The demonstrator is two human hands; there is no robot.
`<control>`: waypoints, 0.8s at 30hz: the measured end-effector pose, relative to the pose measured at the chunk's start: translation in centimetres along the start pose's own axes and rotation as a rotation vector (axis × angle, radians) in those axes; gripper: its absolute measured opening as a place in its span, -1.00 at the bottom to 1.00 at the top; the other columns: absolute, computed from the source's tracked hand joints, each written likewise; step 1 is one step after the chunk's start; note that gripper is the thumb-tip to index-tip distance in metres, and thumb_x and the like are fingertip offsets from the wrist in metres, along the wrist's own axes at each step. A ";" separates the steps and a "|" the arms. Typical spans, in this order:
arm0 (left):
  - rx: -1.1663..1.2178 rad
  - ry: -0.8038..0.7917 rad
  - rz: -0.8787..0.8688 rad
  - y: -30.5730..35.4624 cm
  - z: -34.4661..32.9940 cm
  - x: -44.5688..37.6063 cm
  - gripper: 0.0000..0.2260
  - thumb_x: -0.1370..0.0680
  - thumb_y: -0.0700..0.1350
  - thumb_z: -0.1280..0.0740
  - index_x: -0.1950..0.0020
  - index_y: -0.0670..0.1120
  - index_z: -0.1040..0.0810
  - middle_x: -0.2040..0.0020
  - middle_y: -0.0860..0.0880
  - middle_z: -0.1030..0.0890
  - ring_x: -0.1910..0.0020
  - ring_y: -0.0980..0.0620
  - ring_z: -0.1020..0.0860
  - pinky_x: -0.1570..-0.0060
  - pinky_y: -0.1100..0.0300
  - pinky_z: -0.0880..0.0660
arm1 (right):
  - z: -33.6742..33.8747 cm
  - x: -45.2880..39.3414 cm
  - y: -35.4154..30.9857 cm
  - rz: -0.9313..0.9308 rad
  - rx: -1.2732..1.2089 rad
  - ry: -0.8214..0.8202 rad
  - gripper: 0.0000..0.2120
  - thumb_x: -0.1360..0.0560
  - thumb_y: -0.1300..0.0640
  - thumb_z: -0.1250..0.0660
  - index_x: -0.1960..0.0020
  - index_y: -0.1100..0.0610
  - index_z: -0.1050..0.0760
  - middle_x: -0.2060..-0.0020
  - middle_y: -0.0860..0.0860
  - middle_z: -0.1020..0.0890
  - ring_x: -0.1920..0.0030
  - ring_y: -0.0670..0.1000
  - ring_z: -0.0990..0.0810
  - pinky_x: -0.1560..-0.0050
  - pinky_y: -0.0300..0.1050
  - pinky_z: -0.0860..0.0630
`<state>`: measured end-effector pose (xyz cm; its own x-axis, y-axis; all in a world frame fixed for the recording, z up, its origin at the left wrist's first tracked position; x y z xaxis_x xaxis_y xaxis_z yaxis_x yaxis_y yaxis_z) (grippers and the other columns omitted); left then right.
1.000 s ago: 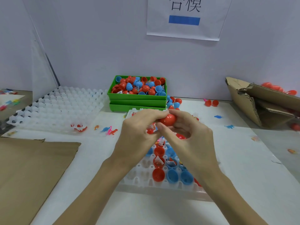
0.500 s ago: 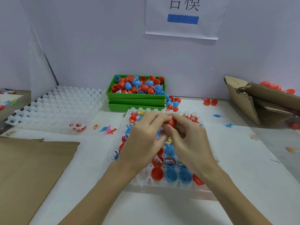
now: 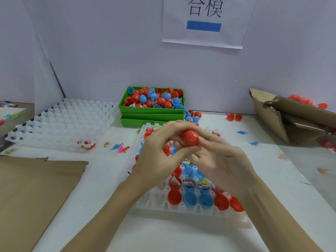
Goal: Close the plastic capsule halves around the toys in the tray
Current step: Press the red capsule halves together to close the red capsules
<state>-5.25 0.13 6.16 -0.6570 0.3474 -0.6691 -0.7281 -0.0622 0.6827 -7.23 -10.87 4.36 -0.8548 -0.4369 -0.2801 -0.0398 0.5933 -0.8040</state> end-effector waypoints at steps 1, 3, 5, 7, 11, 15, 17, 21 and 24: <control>0.006 0.007 -0.010 0.1 0.0 0.0 -0.66 -0.53 -0.18 -0.52 -0.29 -0.16 -0.62 -0.26 -0.03 -0.65 -0.31 -0.09 -0.59 -0.29 -0.07 -0.56 | 0.0 -0.1 0.2 -0.001 -0.055 -0.001 -0.57 -0.62 0.25 -0.25 -0.47 0.34 -0.40 -0.45 0.29 -0.43 -0.46 0.22 -0.45 -0.46 0.05 -0.41; 0.006 0.014 -0.036 0.5 0.1 -0.1 -0.65 -0.53 -0.18 -0.50 -0.31 -0.16 -0.62 -0.32 -0.03 -0.62 -0.37 -0.06 -0.56 -0.33 -0.08 -0.54 | 0.1 -0.4 0.6 0.005 -0.107 0.015 -0.55 -0.61 0.16 -0.37 -0.44 0.31 -0.45 -0.41 0.27 -0.49 -0.45 0.20 -0.47 -0.41 0.03 -0.46; -0.021 0.014 -0.057 0.9 0.1 -0.1 -0.64 -0.53 -0.16 -0.49 -0.33 -0.16 -0.62 -0.34 -0.05 -0.60 -0.39 -0.05 -0.54 -0.32 -0.09 -0.55 | 0.3 -0.5 0.9 0.009 -0.073 0.036 -0.56 -0.57 0.08 -0.42 -0.38 0.26 -0.53 -0.31 0.20 -0.59 -0.38 0.15 -0.54 -0.33 -0.05 -0.51; -0.072 0.017 -0.081 1.1 0.2 -0.1 -0.64 -0.54 -0.15 -0.48 -0.33 -0.17 -0.63 -0.36 -0.07 -0.58 -0.41 -0.05 -0.52 -0.33 -0.08 -0.54 | 0.3 -0.5 1.1 0.010 -0.057 0.042 -0.55 -0.57 0.05 -0.40 -0.38 0.26 -0.53 -0.29 0.18 -0.60 -0.37 0.14 -0.55 -0.33 -0.07 -0.50; -0.114 0.048 -0.130 1.6 0.3 0.2 -0.64 -0.52 -0.26 -0.51 -0.31 -0.24 -0.64 -0.26 -0.12 -0.64 -0.29 -0.05 -0.60 -0.24 -0.04 -0.60 | 0.5 -0.5 1.0 0.007 -0.019 0.055 -0.53 -0.53 0.00 -0.45 -0.32 0.26 -0.57 -0.22 0.18 -0.64 -0.33 0.14 -0.59 -0.32 -0.07 -0.51; -0.128 0.060 -0.153 1.8 0.3 0.4 -0.63 -0.52 -0.27 -0.50 -0.33 -0.25 -0.63 -0.25 -0.13 -0.65 -0.28 -0.01 -0.61 -0.25 0.08 -0.60 | 0.6 -0.4 0.9 0.007 0.034 0.064 -0.51 -0.50 -0.01 -0.49 -0.30 0.27 -0.59 -0.21 0.21 -0.65 -0.28 0.13 -0.62 -0.30 -0.06 -0.53; -0.125 0.052 -0.157 1.9 0.4 0.3 -0.63 -0.53 -0.23 -0.47 -0.34 -0.25 -0.61 -0.27 -0.12 -0.65 -0.30 0.04 -0.60 -0.27 0.15 -0.57 | 0.7 -0.5 1.0 0.010 0.054 0.080 -0.50 -0.49 -0.02 -0.49 -0.30 0.28 -0.58 -0.19 0.22 -0.65 -0.26 0.13 -0.63 -0.30 -0.06 -0.53; -0.162 0.023 -0.172 2.3 0.3 0.1 -0.62 -0.53 -0.21 -0.50 -0.34 -0.22 -0.62 -0.26 -0.11 -0.64 -0.30 0.02 -0.60 -0.28 0.09 -0.57 | 0.6 -0.3 0.7 -0.012 0.060 0.050 -0.57 -0.55 0.02 -0.39 -0.31 0.26 -0.58 -0.22 0.20 -0.64 -0.30 0.13 -0.61 -0.33 -0.05 -0.51; -0.238 0.023 -0.216 2.7 -0.1 0.4 -0.61 -0.51 -0.18 -0.57 -0.31 -0.20 -0.62 -0.22 -0.12 -0.59 -0.26 -0.04 -0.58 -0.26 0.14 -0.53 | -0.1 0.1 0.6 -0.062 0.020 -0.035 -0.60 -0.64 0.11 -0.26 -0.39 0.31 -0.50 -0.33 0.24 -0.57 -0.39 0.18 -0.54 -0.38 0.02 -0.47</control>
<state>-7.43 0.04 7.71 -0.4849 0.3549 -0.7993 -0.8745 -0.2079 0.4382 -7.36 -10.44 3.89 -0.8323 -0.4960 -0.2476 -0.0814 0.5512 -0.8304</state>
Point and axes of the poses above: each hand's wrist, its own x-axis away from the middle knuckle, its own z-axis out of the back of the hand, y = z × x, the point moved 8 cm from there along -x, towards the middle knuckle
